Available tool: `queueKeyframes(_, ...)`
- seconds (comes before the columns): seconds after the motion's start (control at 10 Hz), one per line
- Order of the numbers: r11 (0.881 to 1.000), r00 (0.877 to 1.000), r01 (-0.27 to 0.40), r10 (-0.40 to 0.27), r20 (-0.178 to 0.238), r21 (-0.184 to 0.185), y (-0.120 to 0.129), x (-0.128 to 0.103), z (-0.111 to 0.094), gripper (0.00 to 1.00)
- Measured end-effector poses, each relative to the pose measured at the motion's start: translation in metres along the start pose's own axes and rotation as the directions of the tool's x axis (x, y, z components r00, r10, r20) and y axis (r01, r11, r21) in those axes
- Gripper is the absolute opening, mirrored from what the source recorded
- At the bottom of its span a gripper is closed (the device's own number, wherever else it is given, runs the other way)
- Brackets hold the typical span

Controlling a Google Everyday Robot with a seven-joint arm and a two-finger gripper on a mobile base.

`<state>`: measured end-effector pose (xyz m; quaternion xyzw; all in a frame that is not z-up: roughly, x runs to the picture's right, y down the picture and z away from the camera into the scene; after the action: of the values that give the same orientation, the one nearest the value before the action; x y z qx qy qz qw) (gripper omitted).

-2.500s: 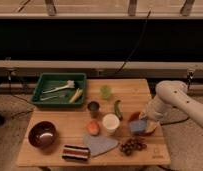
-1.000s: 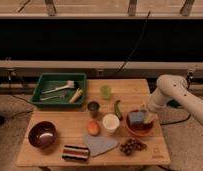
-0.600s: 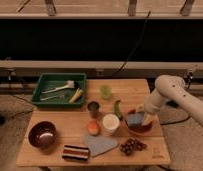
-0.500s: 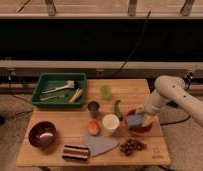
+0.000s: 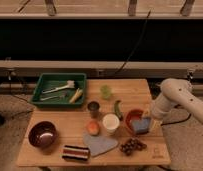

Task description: Wipe red bowl with sponge

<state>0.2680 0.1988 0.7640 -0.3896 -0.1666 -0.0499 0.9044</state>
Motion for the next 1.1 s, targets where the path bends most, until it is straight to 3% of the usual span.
queueKeyframes(0.2, 1.0, 0.999, -0.019, 0.019, -0.028, 0.007, 0.003, 0.013, -0.003, 0.0)
queueKeyframes(0.3, 0.999, 0.998, -0.036, 0.037, -0.041, 0.024, -0.001, 0.02, -0.005, 0.05)
queueKeyframes(0.7, 0.996, 0.997, -0.058, 0.062, -0.048, 0.069, -0.028, 0.028, -0.004, 0.43)
queueKeyframes(0.9, 0.995, 0.998, -0.048, 0.052, -0.034, 0.088, -0.043, 0.02, -0.001, 0.61)
queueKeyframes(1.1, 0.996, 0.999, -0.03, 0.031, -0.008, 0.086, -0.047, 0.007, 0.003, 0.62)
